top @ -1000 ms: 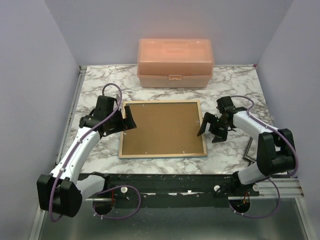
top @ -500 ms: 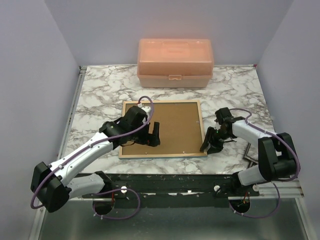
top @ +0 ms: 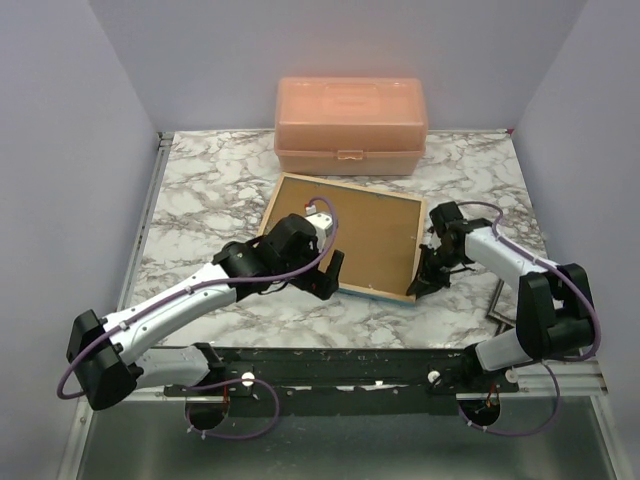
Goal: Put the photo into the frame
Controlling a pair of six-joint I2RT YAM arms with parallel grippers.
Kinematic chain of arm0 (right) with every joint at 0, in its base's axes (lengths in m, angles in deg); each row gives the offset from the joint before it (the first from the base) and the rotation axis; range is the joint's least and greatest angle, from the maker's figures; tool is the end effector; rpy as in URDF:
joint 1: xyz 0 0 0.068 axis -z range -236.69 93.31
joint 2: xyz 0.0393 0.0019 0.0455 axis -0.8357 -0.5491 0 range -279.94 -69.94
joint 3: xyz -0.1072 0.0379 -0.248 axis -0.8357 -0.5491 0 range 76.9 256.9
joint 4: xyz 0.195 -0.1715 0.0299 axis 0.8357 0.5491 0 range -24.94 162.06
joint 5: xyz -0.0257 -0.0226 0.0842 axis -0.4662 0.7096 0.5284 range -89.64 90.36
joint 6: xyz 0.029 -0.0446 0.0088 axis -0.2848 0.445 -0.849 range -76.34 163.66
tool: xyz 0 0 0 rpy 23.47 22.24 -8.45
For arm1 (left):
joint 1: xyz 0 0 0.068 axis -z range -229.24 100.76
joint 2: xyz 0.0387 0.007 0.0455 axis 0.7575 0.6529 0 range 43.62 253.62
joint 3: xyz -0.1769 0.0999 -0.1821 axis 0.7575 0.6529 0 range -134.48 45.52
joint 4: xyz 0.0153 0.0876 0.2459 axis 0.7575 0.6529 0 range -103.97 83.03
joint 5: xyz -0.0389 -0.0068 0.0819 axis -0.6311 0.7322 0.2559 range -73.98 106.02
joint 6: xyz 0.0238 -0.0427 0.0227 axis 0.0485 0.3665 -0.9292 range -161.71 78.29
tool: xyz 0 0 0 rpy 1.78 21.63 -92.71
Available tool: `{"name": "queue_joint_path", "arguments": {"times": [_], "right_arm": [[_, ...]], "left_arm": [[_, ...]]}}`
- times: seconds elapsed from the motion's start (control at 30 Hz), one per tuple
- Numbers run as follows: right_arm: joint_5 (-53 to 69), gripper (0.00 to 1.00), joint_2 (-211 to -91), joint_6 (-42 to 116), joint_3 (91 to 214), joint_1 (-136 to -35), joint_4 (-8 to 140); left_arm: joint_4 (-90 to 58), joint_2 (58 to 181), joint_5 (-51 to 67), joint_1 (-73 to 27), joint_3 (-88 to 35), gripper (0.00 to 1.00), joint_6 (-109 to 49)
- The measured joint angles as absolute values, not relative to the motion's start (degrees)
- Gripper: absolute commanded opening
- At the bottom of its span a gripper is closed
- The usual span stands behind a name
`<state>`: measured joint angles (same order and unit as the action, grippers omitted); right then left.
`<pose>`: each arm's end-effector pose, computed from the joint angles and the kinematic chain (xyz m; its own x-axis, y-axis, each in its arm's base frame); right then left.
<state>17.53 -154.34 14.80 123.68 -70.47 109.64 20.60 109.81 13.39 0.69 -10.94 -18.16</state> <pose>0.2301 0.0672 0.1673 -0.9713 0.2368 0.0223 0.2312 0.9182 0.3217 0.1555 -0.1874 0.2964 -0.7260 0.2431 -0.6433 0.5405 0.7800 -0.3153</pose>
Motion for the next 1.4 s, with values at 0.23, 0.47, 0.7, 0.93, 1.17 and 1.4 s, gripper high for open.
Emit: {"name": "queue_joint_path", "arguments": {"times": [0.23, 0.47, 0.7, 0.93, 1.17, 1.4], "right_arm": [[17.62, 0.00, -154.34, 15.33, 131.97, -70.39, 117.79], [18.80, 0.00, -154.15, 15.70, 137.74, -70.39, 123.52], [21.47, 0.00, -153.80, 15.59, 140.89, -70.39, 127.12], [23.39, 0.00, -153.40, 15.31, 144.89, -70.34, 129.49], [25.25, 0.01, -153.25, 15.00, 145.08, -70.32, 129.83], [27.52, 0.38, -151.35, 13.88, 145.39, -69.95, 127.74]], "left_arm": [[21.76, 114.42, 19.64, 8.04, -14.66, 0.98, -24.44], [22.59, 121.96, 31.70, 16.76, -19.27, 0.98, -32.20], [22.22, 131.05, 43.59, 22.15, -22.07, 0.95, -38.23], [21.65, 137.90, 55.16, 23.27, -22.86, 0.82, -41.59], [18.92, 138.90, 64.69, 23.27, -22.88, 0.54, -44.37], [19.66, 138.88, 70.13, 24.19, -22.81, 0.10, -50.71]]}}
